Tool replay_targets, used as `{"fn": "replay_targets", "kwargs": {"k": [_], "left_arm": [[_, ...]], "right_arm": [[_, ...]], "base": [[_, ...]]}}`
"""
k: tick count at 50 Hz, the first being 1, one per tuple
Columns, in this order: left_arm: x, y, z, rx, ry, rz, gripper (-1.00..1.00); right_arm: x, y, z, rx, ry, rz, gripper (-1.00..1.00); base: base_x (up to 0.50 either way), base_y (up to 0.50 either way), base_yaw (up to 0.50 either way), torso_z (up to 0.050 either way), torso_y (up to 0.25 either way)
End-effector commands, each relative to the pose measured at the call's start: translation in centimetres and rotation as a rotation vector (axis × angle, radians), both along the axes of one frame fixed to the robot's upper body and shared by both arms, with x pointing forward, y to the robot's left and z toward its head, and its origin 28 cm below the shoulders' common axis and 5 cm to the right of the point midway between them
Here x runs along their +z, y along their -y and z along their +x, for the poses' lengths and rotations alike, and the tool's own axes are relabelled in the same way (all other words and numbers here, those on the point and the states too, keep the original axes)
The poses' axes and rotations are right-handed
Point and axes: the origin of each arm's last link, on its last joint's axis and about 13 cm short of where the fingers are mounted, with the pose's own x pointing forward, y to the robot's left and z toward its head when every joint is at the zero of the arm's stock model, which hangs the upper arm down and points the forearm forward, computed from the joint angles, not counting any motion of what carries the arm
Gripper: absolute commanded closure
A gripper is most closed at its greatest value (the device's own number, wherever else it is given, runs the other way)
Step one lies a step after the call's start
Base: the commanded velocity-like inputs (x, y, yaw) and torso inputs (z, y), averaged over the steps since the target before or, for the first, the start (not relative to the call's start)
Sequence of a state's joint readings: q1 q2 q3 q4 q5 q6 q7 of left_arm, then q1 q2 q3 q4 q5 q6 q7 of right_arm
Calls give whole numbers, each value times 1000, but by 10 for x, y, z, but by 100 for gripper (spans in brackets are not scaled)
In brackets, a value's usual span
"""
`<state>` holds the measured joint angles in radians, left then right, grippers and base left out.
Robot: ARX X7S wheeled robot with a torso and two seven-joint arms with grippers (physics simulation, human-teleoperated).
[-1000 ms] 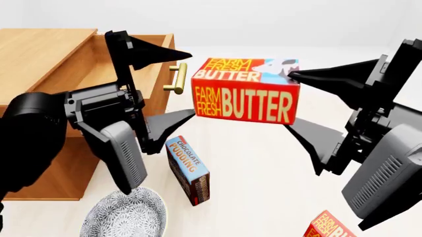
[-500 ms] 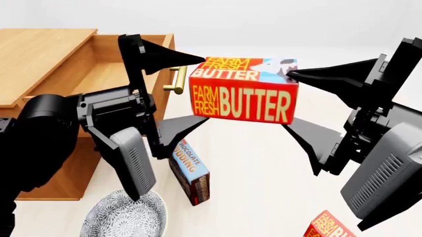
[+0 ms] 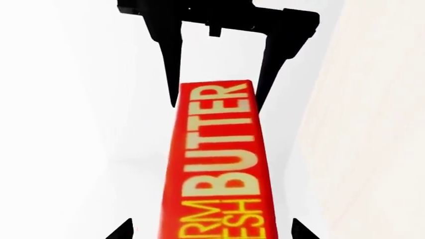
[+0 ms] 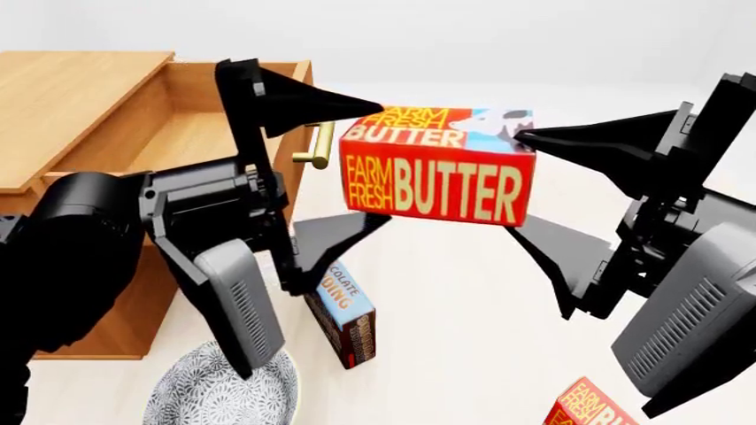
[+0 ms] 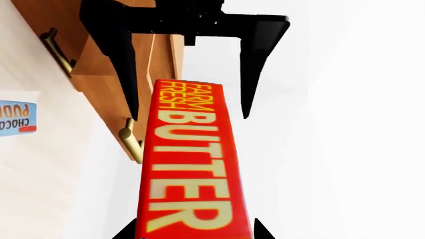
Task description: Put the butter at the front in the top drawer of the cabinet and close it.
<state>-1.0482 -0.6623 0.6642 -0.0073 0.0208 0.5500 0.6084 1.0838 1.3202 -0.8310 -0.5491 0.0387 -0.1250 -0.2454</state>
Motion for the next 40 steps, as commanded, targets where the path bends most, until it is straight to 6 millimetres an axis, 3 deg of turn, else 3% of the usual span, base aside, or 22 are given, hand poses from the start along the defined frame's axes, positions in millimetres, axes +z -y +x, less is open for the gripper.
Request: {"fn": "replay_targets", "kwargs": {"k": [1, 8, 9, 34, 35, 40], "left_arm": [[2, 4, -4, -18, 1, -6, -100], [2, 5, -2, -12, -6, -12, -100], [1, 5, -2, -8, -10, -11, 100], [2, 4, 1, 36, -46, -24, 100], [2, 4, 2, 36, -44, -26, 100], [2, 2, 4, 40, -40, -28, 100]], "right_arm": [[17, 1, -4, -4, 105, 28, 100], [17, 1, -4, -4, 104, 29, 100], [17, 1, -4, -3, 104, 29, 100], [17, -1, -3, -4, 97, 35, 100], [17, -2, -2, -10, 97, 38, -100], [16, 0, -3, -19, 85, 37, -100]], "base": [[0, 0, 0, 0, 0], [0, 0, 0, 1, 1], [0, 0, 0, 0, 0], [0, 0, 0, 0, 1], [0, 0, 0, 0, 0], [0, 0, 0, 0, 0]]}}
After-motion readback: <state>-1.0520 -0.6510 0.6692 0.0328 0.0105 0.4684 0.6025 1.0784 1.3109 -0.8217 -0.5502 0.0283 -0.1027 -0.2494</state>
